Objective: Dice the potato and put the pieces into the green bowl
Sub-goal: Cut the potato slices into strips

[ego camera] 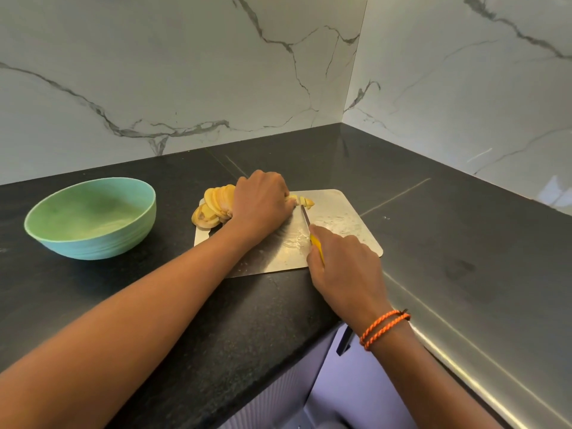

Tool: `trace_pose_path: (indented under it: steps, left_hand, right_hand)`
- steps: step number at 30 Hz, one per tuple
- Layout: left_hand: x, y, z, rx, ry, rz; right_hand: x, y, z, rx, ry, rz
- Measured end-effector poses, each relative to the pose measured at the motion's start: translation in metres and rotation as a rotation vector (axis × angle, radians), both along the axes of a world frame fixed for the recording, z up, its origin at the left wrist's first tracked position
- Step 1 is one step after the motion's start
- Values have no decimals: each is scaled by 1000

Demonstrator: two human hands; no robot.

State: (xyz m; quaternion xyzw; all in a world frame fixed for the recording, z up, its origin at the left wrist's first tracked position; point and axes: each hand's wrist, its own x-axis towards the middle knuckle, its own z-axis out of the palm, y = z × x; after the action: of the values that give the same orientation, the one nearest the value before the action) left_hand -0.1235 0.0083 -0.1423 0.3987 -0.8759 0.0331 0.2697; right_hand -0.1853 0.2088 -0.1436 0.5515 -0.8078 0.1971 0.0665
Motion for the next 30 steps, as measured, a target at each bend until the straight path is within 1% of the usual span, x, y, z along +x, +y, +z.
trace_pose_path:
  steps: [3, 6, 13, 17, 24, 30]
  left_hand:
    - [1, -1, 0, 5, -10, -6]
    - [3, -3, 0, 43, -36, -6]
    - [4, -7, -3, 45, 5, -25]
    - [3, -8, -2, 68, 0, -28]
    - [3, -4, 0, 74, -19, -20]
    - [0, -2, 1, 72, -14, -5]
  right_hand:
    - [-1, -5, 4, -83, -36, 5]
    - [-5, -22, 5, -147, -22, -35]
    - [-17, -53, -1, -68, -13, -9]
    - [-18, -54, -2, -62, -14, -7]
    - [-12, -55, 3, 8, 34, -13]
    - [-8, -46, 5, 10, 5, -14]
